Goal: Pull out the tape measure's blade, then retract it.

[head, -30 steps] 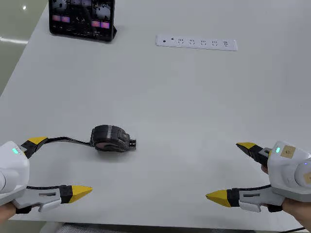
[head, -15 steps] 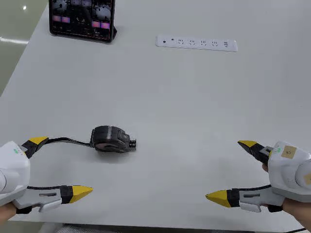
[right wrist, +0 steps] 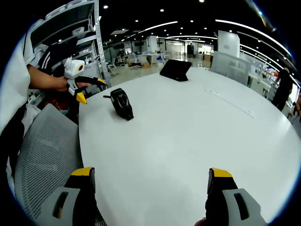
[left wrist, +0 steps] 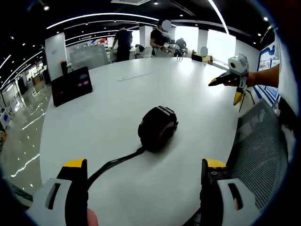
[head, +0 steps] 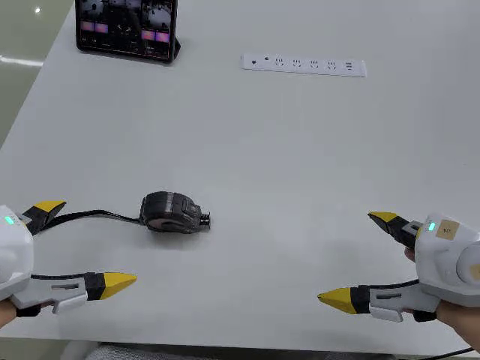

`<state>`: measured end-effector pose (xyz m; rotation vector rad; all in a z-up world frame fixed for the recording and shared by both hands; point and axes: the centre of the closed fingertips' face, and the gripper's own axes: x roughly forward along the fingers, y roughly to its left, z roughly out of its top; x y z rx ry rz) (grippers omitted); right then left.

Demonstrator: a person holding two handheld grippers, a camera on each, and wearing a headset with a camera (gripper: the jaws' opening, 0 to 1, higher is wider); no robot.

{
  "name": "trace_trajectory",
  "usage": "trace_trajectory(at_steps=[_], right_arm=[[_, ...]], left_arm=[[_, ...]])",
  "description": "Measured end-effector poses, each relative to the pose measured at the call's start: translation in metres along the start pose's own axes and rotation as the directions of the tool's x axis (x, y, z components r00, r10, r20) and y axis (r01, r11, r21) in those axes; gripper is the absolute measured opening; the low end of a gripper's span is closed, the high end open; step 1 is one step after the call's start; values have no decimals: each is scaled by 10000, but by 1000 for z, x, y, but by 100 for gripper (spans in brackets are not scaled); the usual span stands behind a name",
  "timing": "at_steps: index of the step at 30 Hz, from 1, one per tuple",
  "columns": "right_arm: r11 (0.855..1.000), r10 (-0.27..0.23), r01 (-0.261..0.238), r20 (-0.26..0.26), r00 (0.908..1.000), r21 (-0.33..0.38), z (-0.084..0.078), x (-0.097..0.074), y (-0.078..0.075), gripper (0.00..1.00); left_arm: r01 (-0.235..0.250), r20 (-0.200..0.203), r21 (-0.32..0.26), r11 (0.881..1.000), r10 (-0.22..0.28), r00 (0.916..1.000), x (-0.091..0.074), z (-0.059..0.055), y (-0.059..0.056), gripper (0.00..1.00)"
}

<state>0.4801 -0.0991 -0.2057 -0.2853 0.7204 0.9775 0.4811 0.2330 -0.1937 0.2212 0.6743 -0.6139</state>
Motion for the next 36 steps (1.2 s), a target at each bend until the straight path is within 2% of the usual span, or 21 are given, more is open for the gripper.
trace_trajectory(at_steps=[20,30,36], right_arm=[[9997,231,-232,-32,9997,-56,1,7,0,98],[9977,510,-511,-33,9987,-455,16,21,-7,98],[9931,767,-774,-109,9970,-885,27,31,-9,97]], left_arm=[[98,-10,-65,9999,-98,10000,2,1,3,99],[571,-132,491,9972,-565,9983,15,15,2,99],[1002,-350,1060,9893,-970,9947,24,23,3,94]])
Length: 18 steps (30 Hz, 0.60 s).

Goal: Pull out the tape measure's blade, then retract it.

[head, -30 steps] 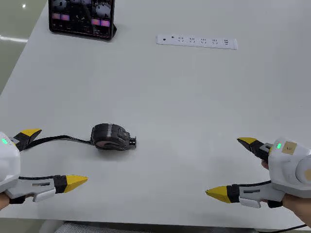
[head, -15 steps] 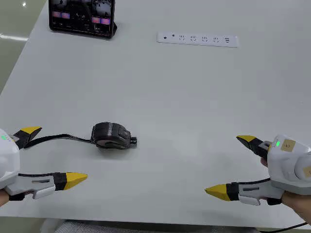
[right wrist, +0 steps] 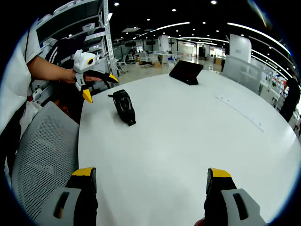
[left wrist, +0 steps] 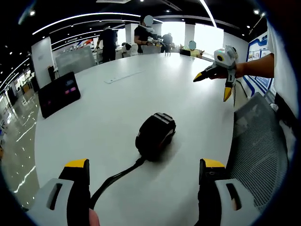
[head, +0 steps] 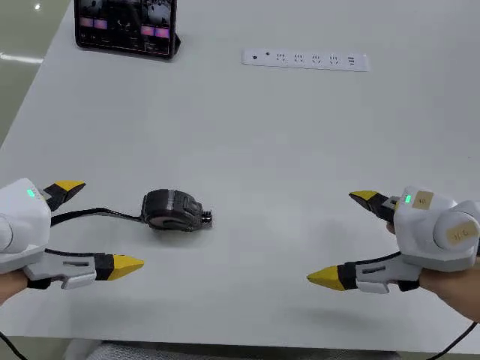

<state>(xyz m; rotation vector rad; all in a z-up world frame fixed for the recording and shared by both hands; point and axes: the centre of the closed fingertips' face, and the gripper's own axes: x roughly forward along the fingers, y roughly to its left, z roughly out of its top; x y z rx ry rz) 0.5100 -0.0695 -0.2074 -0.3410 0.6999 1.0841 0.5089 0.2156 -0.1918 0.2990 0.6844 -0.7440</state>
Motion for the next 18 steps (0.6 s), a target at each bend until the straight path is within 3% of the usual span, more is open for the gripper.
trace_trajectory(at_steps=[8,18], right_arm=[[9989,253,-253,10,9997,-389,17,10,-5,94],[9943,753,-766,-199,9970,-740,28,25,-4,89]], left_arm=[[410,-232,572,9975,-398,9989,11,10,6,92],[777,-509,958,9924,-730,9960,23,14,9,91]])
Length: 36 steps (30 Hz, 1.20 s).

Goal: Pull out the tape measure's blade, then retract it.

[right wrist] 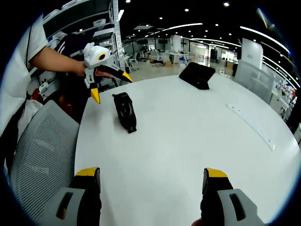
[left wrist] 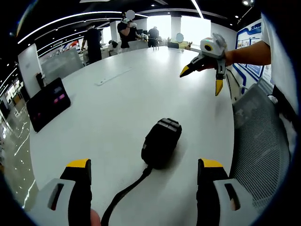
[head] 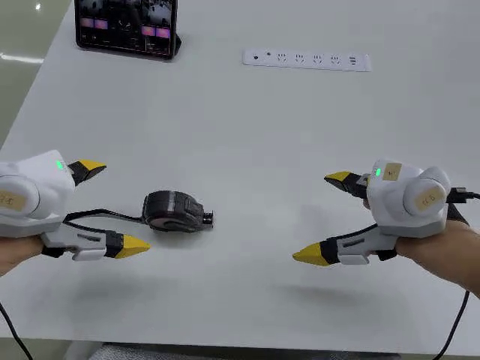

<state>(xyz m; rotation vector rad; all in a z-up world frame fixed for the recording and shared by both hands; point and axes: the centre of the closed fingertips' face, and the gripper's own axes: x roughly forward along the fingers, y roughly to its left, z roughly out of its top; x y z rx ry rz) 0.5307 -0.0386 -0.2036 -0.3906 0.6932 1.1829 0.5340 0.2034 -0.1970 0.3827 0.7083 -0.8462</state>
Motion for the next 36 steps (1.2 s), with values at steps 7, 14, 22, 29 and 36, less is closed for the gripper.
trace_trajectory(at_steps=[7,14,22,29,36], right_arm=[[9993,289,-291,-101,9995,-230,7,11,-1,88],[9979,531,-535,-133,9985,-359,12,19,-5,85],[9944,832,-848,-286,9961,-632,16,28,-2,80],[9922,947,-970,-324,9950,-784,19,34,-1,79],[9896,1143,-1169,-358,9928,-843,22,43,1,78]], left_arm=[[438,-281,624,9971,-421,9987,10,2,-1,91],[872,-431,1111,9900,-828,9956,19,9,-2,87],[1539,-911,1747,9725,-1397,9860,29,11,-10,77],[2010,-1345,1798,9630,-1783,9747,35,10,-17,65],[2371,-1800,2008,9505,-2021,9627,40,6,-21,58]])
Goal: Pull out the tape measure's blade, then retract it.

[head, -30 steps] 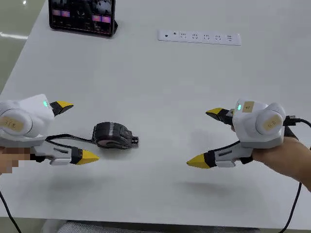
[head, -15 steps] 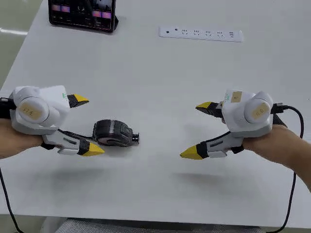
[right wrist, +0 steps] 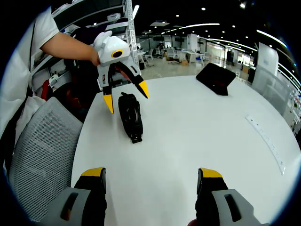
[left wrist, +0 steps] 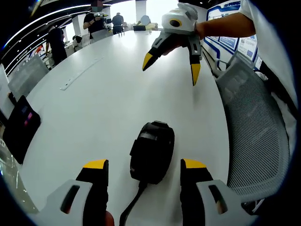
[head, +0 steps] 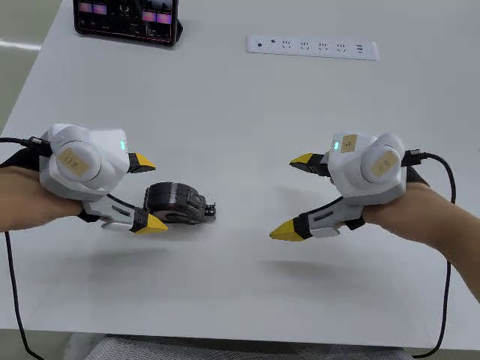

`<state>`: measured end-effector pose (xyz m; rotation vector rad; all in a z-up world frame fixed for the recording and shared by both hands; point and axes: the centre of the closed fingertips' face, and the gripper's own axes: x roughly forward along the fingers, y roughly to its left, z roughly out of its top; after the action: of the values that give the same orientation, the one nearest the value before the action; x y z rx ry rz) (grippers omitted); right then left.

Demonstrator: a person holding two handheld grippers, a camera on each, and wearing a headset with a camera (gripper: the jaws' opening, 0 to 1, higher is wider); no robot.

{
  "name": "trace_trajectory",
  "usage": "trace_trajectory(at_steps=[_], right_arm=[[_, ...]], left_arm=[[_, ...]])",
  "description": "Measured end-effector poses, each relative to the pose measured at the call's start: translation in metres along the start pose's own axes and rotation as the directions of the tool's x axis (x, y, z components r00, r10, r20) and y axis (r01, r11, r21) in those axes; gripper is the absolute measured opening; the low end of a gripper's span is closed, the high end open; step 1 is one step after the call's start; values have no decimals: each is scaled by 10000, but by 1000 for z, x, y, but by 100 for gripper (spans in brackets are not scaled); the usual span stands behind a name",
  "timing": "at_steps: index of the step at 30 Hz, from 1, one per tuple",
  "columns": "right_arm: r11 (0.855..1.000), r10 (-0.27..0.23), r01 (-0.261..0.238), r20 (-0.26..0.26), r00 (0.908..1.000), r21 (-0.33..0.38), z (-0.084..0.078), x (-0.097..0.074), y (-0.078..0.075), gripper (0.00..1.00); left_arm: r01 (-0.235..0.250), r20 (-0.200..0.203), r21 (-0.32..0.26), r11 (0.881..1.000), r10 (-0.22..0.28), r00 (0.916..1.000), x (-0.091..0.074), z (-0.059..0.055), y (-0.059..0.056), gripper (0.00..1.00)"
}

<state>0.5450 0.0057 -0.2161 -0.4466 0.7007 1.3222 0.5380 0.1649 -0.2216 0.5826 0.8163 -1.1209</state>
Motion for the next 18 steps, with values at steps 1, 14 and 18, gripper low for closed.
trace_trajectory(at_steps=[1,14,18], right_arm=[[10000,33,-33,11,10000,6,1,1,1,78],[9997,226,-227,124,9997,59,4,10,3,78],[9996,273,-274,129,9995,26,4,12,4,78]], left_arm=[[31,-90,21,10000,-31,10000,1,-1,0,57],[350,-811,125,9993,-339,9961,11,-9,-6,39],[379,-891,161,9992,-363,9954,13,-10,-6,36]])
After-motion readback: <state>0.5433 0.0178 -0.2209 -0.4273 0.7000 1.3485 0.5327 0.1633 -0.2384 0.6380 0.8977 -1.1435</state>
